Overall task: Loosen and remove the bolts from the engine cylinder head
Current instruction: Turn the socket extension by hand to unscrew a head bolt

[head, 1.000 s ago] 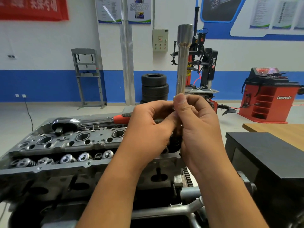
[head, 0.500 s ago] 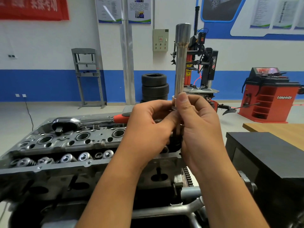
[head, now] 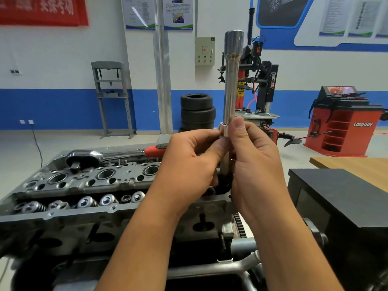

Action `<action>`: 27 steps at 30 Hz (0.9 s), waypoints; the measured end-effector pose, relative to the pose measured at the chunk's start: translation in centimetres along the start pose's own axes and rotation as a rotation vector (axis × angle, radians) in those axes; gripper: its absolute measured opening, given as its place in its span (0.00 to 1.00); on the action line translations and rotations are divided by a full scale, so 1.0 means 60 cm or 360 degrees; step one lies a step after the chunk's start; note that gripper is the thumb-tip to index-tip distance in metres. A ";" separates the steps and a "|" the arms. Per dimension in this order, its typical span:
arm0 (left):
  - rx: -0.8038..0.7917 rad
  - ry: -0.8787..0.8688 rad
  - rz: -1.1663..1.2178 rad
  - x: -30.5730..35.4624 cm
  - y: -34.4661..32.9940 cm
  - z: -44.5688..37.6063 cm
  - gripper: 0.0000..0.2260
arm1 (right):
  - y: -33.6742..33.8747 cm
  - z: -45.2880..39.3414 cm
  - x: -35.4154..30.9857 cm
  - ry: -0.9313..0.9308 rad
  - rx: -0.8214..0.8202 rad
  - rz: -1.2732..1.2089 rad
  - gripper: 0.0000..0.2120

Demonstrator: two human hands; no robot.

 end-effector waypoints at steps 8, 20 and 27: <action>0.0087 -0.0049 -0.0170 -0.002 0.007 -0.005 0.06 | 0.004 0.000 -0.001 0.0026 0.0033 -0.0012 0.17; 0.0077 -0.0028 -0.0129 -0.005 0.008 -0.007 0.08 | 0.002 -0.002 -0.001 0.0022 0.0026 -0.0047 0.14; 0.0060 -0.0052 -0.0109 -0.002 0.008 -0.004 0.08 | 0.001 0.001 -0.001 0.0031 -0.0004 -0.0060 0.12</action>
Point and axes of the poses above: each hand's wrist, its own z-axis away from the middle knuckle, its own y-axis out of the back of the hand, x = y × z, the point moved 10 cm from there along -z, towards the middle knuckle, and after that the axes turned 6 degrees about y, right-handed, at the moved point
